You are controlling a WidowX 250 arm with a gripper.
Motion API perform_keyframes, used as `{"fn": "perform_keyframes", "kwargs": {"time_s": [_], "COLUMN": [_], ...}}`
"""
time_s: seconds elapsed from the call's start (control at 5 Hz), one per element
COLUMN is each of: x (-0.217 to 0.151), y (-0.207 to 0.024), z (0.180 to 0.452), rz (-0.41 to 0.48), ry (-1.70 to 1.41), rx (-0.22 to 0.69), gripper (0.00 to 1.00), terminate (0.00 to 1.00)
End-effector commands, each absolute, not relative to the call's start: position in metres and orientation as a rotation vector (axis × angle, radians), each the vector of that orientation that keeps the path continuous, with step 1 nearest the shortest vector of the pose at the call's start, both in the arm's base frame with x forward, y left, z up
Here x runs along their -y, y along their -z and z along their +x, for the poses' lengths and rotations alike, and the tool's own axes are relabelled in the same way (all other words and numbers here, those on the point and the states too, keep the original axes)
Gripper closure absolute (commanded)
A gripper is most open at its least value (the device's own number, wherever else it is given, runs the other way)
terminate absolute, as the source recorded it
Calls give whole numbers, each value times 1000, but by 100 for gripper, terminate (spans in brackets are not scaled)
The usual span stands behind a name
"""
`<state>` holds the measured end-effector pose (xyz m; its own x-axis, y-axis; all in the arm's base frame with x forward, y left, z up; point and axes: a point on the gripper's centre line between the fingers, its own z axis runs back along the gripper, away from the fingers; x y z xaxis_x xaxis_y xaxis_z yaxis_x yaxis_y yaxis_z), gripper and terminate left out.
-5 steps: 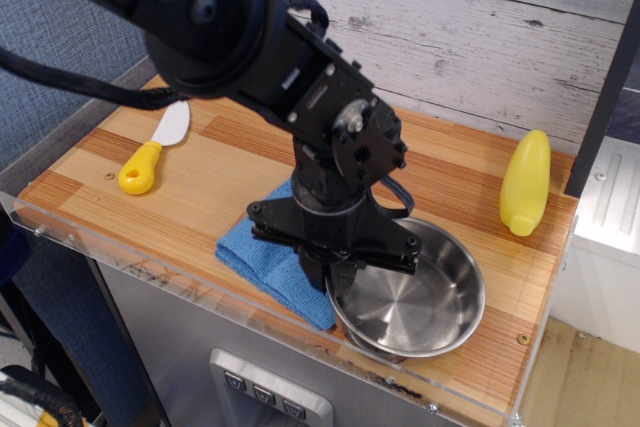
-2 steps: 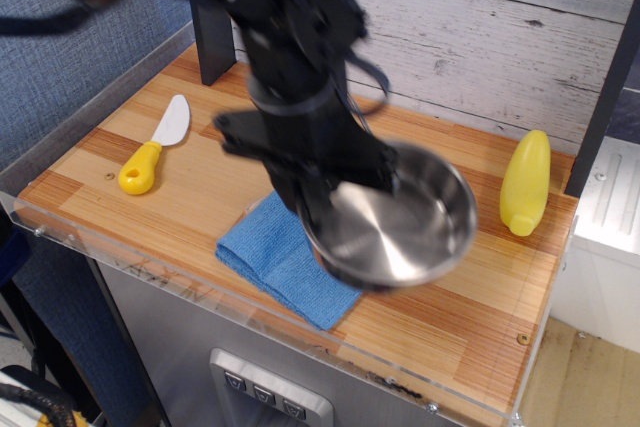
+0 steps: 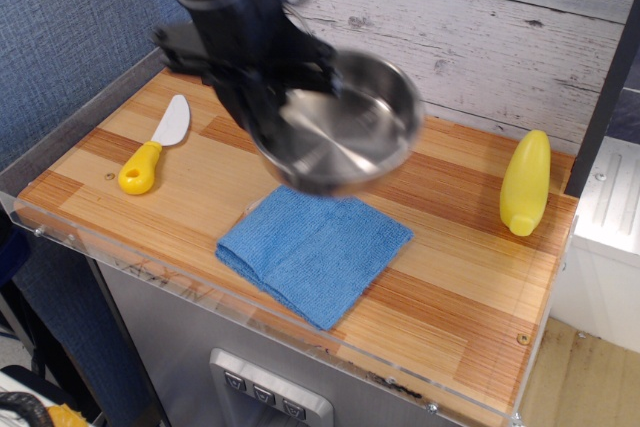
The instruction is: Place the pot behind the knife.
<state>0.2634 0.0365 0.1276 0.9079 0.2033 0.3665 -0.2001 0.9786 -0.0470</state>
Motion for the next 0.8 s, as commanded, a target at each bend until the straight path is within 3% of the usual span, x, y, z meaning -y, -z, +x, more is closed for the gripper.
{"fn": "perform_keyframes", "kwargs": {"time_s": [0.0,0.6], "x": [-101,-171], "y": [-128,-94], "z": [293,329], "rz": [10,38], "ry": [-317,-452], "rx": [390,345], "gripper": [100,100], "terminate": [0,0]}}
